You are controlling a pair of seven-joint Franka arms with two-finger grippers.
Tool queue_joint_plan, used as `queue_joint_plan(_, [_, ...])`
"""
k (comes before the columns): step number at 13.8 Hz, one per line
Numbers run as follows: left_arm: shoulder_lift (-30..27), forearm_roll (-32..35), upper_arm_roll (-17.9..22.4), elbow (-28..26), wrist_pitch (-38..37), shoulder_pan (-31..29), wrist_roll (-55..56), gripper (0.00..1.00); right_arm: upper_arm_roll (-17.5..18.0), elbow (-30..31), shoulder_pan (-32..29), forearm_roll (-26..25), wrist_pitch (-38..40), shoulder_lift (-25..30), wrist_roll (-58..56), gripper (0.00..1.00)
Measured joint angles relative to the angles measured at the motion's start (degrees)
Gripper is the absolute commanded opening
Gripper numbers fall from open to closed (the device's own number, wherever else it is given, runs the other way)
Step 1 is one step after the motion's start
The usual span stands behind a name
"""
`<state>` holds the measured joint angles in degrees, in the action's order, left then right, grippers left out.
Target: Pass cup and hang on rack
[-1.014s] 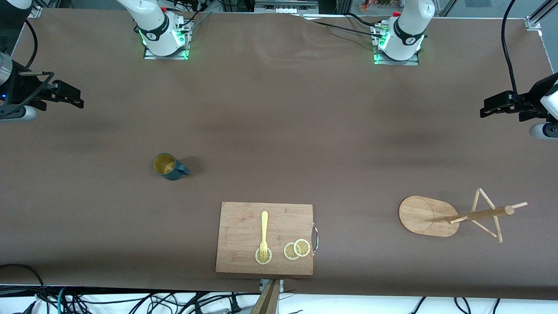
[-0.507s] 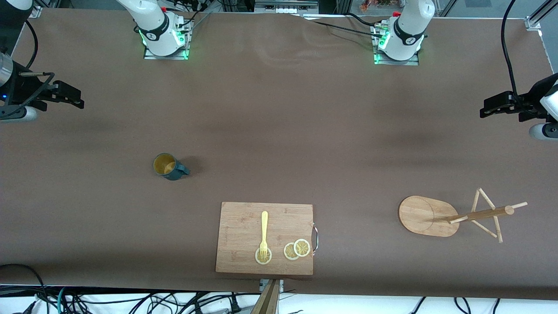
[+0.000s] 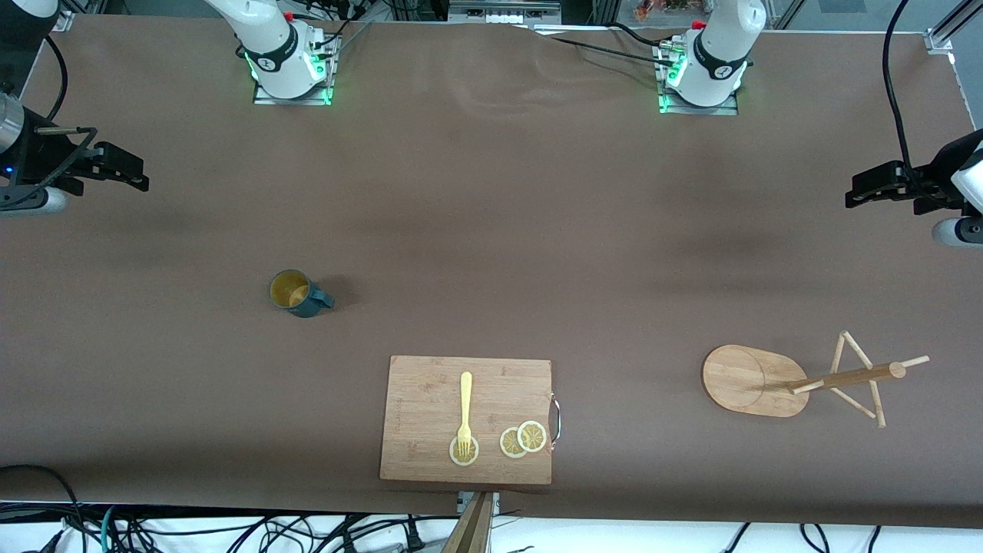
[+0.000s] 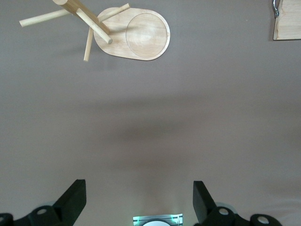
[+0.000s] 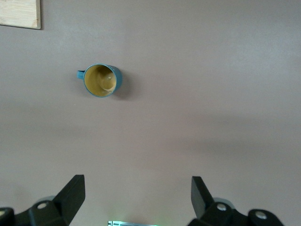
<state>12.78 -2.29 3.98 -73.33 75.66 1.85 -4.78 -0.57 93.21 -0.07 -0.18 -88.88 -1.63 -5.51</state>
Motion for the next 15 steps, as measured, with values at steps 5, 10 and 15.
queue_joint_plan(5, [0.0, 0.0, 0.0, 0.0, 0.5, 0.0, 0.0, 1.00, 0.2, 0.0, 0.1, 0.0, 0.0, 0.0, 0.0, 1.00])
queue_joint_plan(10, [0.0, 0.0, 0.0, 0.0, 0.7, 0.0, 0.0, 1.00, 0.6, 0.0, 1.6, 0.1, 0.4, -0.4, 0.0, 1.00])
queue_joint_plan(15, [0.2, 0.0, 0.0, 0.0, 0.7, 0.0, 0.0, 1.00, 0.8, 0.2, 7.4, 0.0, -3.4, -7.4, 1.5, 1.00])
